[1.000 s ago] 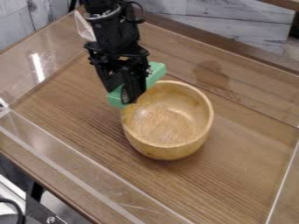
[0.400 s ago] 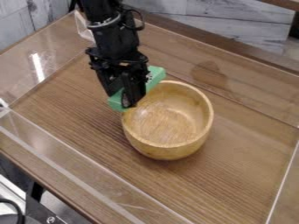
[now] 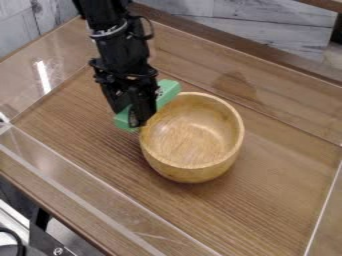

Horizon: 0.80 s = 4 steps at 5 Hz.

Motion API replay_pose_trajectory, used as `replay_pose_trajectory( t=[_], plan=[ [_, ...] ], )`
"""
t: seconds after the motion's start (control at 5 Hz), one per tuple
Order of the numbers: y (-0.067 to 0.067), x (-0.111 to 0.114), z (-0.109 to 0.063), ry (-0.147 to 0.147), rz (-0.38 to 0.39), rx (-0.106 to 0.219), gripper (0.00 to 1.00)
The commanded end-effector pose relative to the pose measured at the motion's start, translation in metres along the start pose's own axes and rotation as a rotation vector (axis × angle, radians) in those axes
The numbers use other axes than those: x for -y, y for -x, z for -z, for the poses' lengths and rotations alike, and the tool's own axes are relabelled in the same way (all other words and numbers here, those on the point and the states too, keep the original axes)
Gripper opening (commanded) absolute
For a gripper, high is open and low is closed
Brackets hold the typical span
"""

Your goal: Remove the green block from inside the brown bowl and put it on the table

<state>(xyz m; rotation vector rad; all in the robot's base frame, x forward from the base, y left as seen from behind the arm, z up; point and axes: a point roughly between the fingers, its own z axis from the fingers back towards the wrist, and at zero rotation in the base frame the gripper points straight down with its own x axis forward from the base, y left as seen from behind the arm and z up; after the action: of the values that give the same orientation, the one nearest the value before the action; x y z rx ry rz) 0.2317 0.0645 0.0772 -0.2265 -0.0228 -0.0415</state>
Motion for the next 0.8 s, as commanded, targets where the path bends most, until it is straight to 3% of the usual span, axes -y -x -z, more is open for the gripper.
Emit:
replay_pose_trajectory(
  t=[0.0,0.6],
  plan=[
    [-0.001,-0.008,-0.007,-0.023,0.01,0.028,0.0],
    [0.005,-0.026,0.002,-0.038,0.012,0.011,0.0]
  ],
)
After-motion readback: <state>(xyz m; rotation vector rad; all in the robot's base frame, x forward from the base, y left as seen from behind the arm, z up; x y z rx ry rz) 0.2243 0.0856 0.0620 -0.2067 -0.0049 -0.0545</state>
